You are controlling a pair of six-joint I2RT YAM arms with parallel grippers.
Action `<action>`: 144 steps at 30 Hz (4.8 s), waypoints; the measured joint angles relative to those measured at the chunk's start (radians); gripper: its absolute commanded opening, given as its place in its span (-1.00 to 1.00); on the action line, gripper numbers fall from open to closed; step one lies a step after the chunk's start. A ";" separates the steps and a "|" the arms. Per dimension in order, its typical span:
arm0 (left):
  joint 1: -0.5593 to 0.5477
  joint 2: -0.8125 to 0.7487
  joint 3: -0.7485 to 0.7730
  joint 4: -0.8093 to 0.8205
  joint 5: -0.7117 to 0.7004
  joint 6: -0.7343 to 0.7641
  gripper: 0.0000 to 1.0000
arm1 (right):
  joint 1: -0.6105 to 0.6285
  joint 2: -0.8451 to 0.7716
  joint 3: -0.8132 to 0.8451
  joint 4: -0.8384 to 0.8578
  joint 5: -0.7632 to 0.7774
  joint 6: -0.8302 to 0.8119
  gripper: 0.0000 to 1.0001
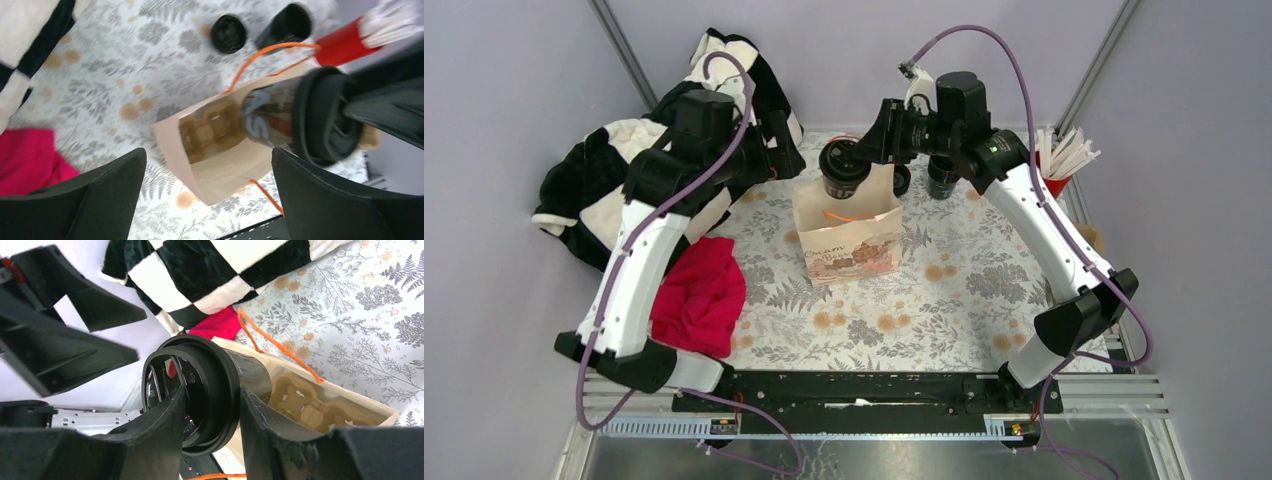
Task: Pack the takeout coffee
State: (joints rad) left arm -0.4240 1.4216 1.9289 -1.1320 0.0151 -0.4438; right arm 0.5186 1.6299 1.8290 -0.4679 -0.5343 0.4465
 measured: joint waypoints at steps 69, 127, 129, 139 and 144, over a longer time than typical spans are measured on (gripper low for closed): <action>0.018 -0.237 -0.640 1.191 0.682 0.661 0.17 | -0.117 0.032 0.001 0.516 -0.356 0.706 -0.30; -0.115 -0.328 -0.673 0.835 0.610 0.838 -0.03 | -0.075 0.124 0.391 -0.365 -0.483 -0.295 0.99; -0.119 -0.328 -0.673 0.833 0.609 0.840 -0.04 | -0.072 0.117 0.381 -0.371 -0.483 -0.301 0.99; -0.136 -0.334 -0.673 0.832 0.610 0.855 -0.05 | -0.071 0.060 0.333 -0.373 -0.489 -0.330 0.79; -0.142 -0.335 -0.673 0.818 0.610 0.859 -0.06 | -0.070 0.058 0.319 -0.373 -0.488 -0.337 0.86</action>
State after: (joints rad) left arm -0.5659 1.0863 1.2564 -0.3138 0.6250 0.4156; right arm 0.4484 1.6882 2.1483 -0.8413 -1.0225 0.1093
